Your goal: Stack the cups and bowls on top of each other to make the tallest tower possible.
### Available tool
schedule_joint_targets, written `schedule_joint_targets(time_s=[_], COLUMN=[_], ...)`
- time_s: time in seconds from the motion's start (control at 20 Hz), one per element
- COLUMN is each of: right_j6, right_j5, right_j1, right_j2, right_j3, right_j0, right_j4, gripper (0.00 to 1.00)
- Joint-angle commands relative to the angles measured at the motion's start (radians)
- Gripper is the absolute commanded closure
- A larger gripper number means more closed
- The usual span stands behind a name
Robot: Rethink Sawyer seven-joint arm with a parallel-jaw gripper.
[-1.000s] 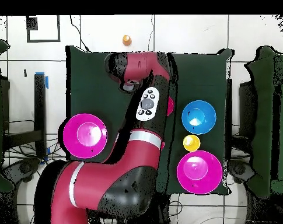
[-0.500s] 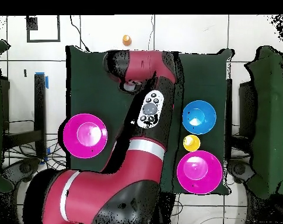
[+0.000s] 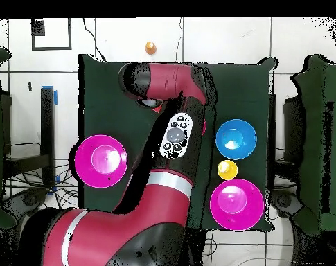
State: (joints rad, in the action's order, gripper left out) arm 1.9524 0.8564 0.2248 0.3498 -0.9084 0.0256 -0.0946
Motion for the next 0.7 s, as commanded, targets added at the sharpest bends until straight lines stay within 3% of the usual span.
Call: schedule_joint_targets(time_s=[0.05,0.3,0.5,0.7], right_j6=[0.278,0.245,0.165,0.132], right_j5=[-0.097,-0.092,-0.049,-0.094], right_j1=[-0.011,-0.012,-0.015,-0.014], right_j2=[-0.084,-0.094,-0.098,-0.124], right_j3=[-0.131,-0.141,-0.128,-0.134], right_j0=[0.021,0.017,0.011,-0.005], right_j4=[-0.053,-0.054,-0.022,-0.021], gripper=[0.00,0.00,0.00,0.00])
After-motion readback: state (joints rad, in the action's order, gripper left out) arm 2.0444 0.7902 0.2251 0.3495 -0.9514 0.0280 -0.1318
